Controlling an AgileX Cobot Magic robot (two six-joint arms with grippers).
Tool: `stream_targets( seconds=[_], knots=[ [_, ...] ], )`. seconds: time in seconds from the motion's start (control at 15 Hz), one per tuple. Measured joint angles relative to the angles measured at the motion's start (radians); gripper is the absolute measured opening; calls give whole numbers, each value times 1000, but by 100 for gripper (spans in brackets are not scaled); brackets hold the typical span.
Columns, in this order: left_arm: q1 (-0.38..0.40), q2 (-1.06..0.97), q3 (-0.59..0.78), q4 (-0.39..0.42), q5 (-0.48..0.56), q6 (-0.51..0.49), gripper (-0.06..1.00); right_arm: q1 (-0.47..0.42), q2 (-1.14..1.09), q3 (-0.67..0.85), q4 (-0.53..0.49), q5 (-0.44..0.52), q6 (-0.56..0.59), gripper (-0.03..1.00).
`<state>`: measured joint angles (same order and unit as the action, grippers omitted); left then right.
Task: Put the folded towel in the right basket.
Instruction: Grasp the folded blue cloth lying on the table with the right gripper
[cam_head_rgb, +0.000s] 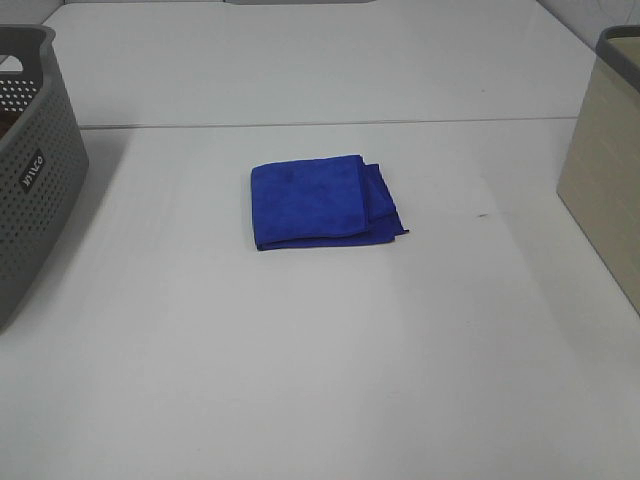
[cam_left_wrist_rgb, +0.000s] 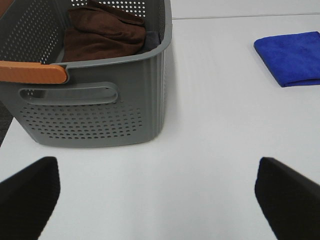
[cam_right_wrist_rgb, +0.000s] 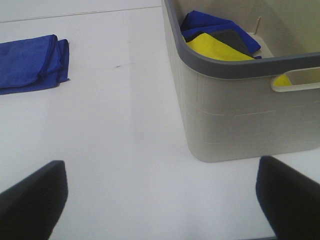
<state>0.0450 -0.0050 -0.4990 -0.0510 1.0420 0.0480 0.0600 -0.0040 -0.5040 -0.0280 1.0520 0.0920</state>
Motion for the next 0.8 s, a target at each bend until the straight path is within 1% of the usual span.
stream_targets(
  seconds=[0.6,0.73,0.8],
  knots=[
    [6,0,0,0,0,0,99,0,0,0,0,0,0,97],
    [45,0,0,-1,0,0,99,0,0,0,0,0,0,97],
    [88,0,0,-1,0,0,99,0,0,0,0,0,0,97]
  ],
)
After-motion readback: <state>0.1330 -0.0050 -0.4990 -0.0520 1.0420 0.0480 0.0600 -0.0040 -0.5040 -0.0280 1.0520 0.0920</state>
